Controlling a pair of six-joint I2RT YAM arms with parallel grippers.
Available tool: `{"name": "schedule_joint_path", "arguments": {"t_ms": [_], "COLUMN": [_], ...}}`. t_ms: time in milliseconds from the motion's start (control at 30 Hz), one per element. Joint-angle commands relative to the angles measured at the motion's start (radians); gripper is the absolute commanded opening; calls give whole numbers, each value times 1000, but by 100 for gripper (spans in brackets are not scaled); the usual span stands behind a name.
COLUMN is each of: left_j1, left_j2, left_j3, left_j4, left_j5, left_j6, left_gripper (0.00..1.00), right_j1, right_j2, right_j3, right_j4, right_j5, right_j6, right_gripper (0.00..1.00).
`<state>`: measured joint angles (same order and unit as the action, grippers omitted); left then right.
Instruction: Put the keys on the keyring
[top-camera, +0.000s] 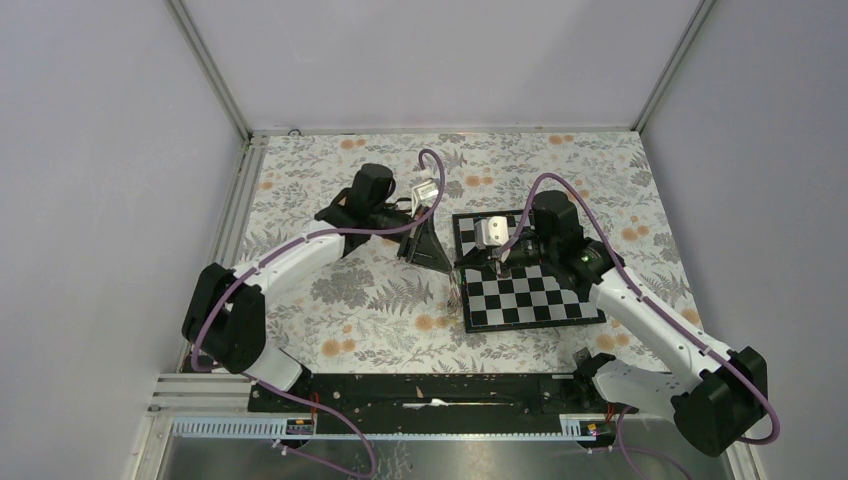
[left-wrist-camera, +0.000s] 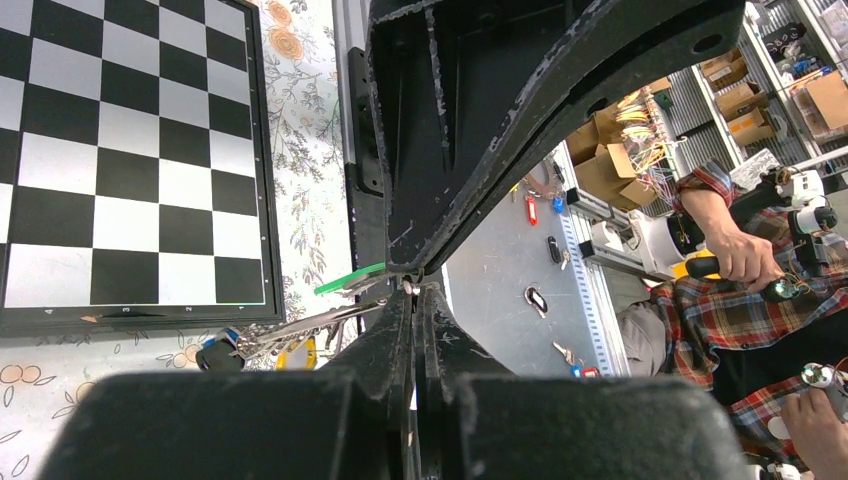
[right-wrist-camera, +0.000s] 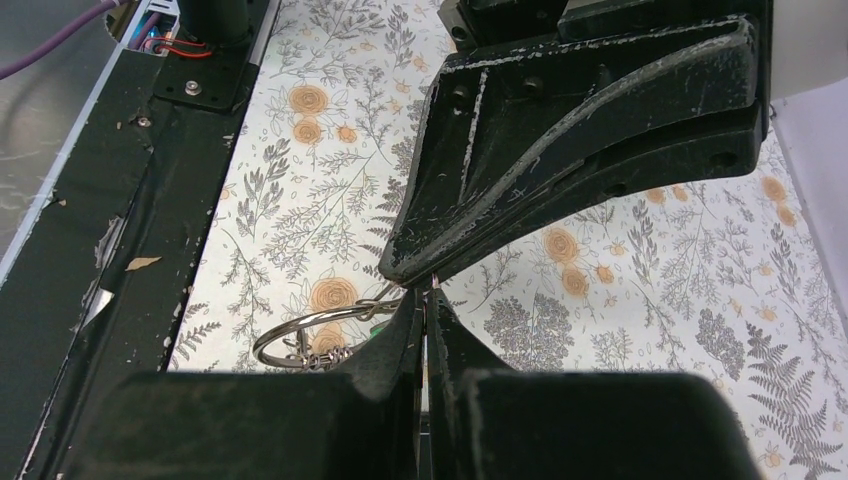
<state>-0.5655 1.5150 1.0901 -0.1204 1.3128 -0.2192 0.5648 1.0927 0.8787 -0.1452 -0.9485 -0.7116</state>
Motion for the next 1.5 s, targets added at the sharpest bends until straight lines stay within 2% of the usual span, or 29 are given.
{"name": "schedule_joint_path", "arguments": {"t_ms": [0,133,300,533,600,767,900,967,1033,1100,1167,1267,1467], "left_j1": [-22,-22,-20,0,2,9,19,24,31,29,23,19,7], "left_j2": [-63,-71,-90,-98,-96,-107,-121,-129,-143,-150,-141,-138,-176], "left_j3": [-5,-21,-82,-202,-206,-211,-196,-175,-120,-17,66,130,153], "left_j4": [94,162,371,941,979,958,854,707,445,38,-221,-385,-457], "left_j5": [123,130,135,123,121,116,106,103,82,31,-16,-64,-167], "left_j6": [-37,-85,-248,-694,-720,-697,-613,-518,-319,30,276,446,608], "left_gripper": [0,0,0,0,0,0,0,0,0,0,0,0,0], "right_j1": [5,5,5,3,-1,-31,-59,-72,-89,-101,-107,-112,-118], "right_j2": [12,8,11,7,7,-5,-25,-37,-49,-57,-57,-47,-38], "right_j3": [-14,-27,-50,-72,-75,-71,-41,-20,-9,-3,-2,0,3], "right_j4": [93,109,135,195,199,201,133,75,46,26,19,14,14], "right_j5": [16,10,7,7,9,-21,-72,-76,-77,-73,-72,-72,-91], "right_j6": [5,-2,1,0,3,28,19,1,-8,-15,-17,-18,-4], "right_gripper": [0,0,0,0,0,0,0,0,0,0,0,0,0]}}
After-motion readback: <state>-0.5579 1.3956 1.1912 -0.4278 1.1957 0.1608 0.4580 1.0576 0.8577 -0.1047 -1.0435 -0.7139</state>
